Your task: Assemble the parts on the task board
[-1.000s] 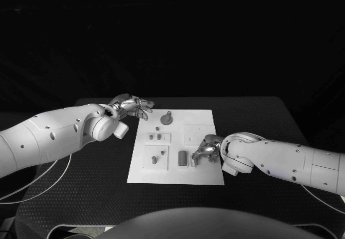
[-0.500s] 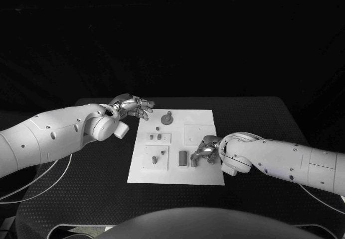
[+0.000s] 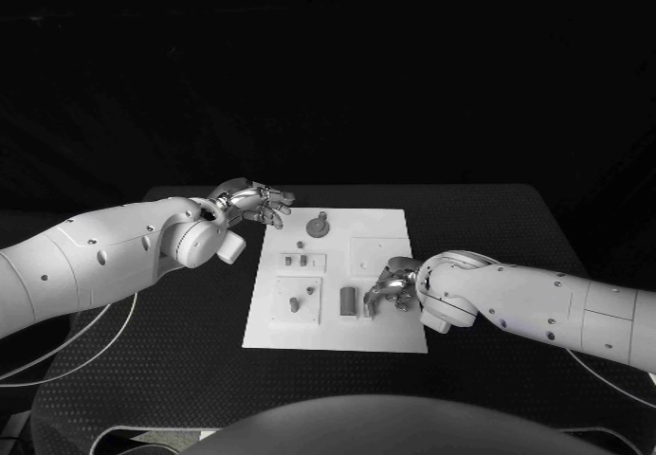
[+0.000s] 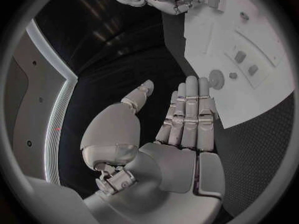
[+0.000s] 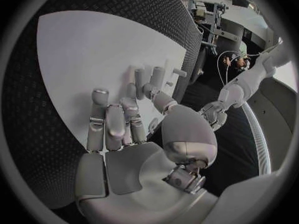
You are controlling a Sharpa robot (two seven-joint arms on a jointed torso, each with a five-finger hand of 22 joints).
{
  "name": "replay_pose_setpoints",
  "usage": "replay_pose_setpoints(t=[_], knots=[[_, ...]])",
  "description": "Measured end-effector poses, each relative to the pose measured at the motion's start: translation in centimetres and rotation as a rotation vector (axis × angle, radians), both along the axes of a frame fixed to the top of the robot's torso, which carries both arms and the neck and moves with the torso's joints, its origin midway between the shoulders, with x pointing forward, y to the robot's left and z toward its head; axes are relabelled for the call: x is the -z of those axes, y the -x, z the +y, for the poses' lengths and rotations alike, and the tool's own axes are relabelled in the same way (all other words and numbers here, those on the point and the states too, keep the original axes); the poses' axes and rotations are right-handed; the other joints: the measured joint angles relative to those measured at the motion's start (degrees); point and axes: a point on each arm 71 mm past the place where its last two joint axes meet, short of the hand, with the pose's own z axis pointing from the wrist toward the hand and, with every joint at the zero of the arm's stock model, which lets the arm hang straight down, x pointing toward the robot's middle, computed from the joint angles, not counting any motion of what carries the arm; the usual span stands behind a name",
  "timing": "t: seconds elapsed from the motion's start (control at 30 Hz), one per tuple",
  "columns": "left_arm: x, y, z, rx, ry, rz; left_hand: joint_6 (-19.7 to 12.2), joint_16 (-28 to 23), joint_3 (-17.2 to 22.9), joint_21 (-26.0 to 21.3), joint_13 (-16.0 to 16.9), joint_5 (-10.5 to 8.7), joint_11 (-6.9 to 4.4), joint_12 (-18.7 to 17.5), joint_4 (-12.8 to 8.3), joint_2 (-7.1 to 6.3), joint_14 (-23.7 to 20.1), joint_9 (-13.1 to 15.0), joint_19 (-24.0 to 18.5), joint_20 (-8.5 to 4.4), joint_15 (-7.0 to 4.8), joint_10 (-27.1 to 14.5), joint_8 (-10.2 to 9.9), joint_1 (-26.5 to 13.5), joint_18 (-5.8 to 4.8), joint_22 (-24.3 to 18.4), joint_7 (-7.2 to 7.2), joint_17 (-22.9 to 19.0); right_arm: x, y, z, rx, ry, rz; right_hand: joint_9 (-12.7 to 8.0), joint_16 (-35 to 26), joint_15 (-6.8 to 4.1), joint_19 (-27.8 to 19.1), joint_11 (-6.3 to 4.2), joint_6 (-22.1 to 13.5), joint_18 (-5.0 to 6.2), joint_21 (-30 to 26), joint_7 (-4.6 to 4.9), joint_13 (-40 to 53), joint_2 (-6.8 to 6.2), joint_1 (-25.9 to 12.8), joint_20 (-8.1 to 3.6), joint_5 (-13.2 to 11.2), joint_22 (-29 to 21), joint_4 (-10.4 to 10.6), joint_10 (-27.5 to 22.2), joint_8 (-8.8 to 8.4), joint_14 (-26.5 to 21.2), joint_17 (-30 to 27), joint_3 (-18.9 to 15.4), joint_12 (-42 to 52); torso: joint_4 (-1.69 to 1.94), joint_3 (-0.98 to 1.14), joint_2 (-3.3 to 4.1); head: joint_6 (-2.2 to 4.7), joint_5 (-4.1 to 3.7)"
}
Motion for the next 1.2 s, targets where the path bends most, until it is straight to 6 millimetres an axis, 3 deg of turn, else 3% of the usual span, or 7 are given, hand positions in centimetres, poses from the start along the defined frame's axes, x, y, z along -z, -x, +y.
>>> replay_pose_setpoints(t=[0.17,0.33,0.5,1.2], knots=[[0.00,-0.01,-0.05,0.001,0.000,0.000,0.00,0.00,0.00,0.00,0.00,0.00,0.00,0.00,0.00,0.00,0.00,-0.05,0.00,0.00,0.00,0.00,0.00,0.00,0.00,0.00,0.00,-0.01,0.03,-0.11,0.02,0.004,0.002,-0.005,-0.33,0.00,-0.09,0.00,0.00,0.01,-0.03,0.00,-0.01,-0.16,-0.03,-0.03,0.00,0.09,0.00,0.48,0.00,-0.02,-0.11,-0.15,0.49,0.00,-0.01,0.02,0.00,0.00,-0.03],[0.00,-0.01,-0.04,0.000,0.000,0.000,0.00,0.00,0.00,0.00,-0.01,0.00,0.00,0.00,0.00,0.00,0.00,-0.05,0.00,0.00,0.00,0.00,0.00,0.00,0.00,0.00,0.00,0.06,0.08,-0.12,0.05,0.004,0.004,-0.004,-0.63,0.00,-0.09,0.00,0.00,0.28,-0.07,0.00,0.14,-0.30,-1.74,-1.75,0.00,0.56,0.00,1.32,0.00,-0.01,-0.12,-0.30,0.93,-0.22,-0.01,0.02,-0.01,0.00,-0.07],[0.00,-0.01,-0.04,0.000,0.000,0.000,0.00,0.00,0.00,0.00,-0.01,0.00,0.00,0.00,0.00,0.00,0.00,-0.05,0.00,0.00,0.00,0.00,0.00,0.00,0.00,0.00,0.00,0.05,0.13,-0.03,0.10,0.000,0.004,0.001,-0.77,0.00,-0.08,0.00,0.00,0.31,-0.31,0.00,0.11,-0.29,-2.35,-2.36,0.00,0.44,0.00,1.61,0.00,0.16,-0.12,-0.53,0.92,-0.44,-0.01,0.02,-0.02,0.00,-0.04],[0.00,-0.01,-0.04,0.001,0.000,0.000,0.00,0.00,0.00,0.00,0.03,0.00,0.00,0.00,0.00,0.00,0.00,-0.10,0.00,0.00,0.00,0.00,0.00,0.00,0.00,0.00,0.00,0.16,0.20,0.30,0.26,-0.009,0.001,0.019,-0.87,0.00,-0.05,0.00,0.02,0.20,0.14,0.00,0.22,-0.24,-2.36,-2.36,0.01,0.42,0.00,1.93,-0.02,0.45,-0.16,-0.61,1.24,-0.44,-0.02,-0.01,-0.03,0.00,0.02]])
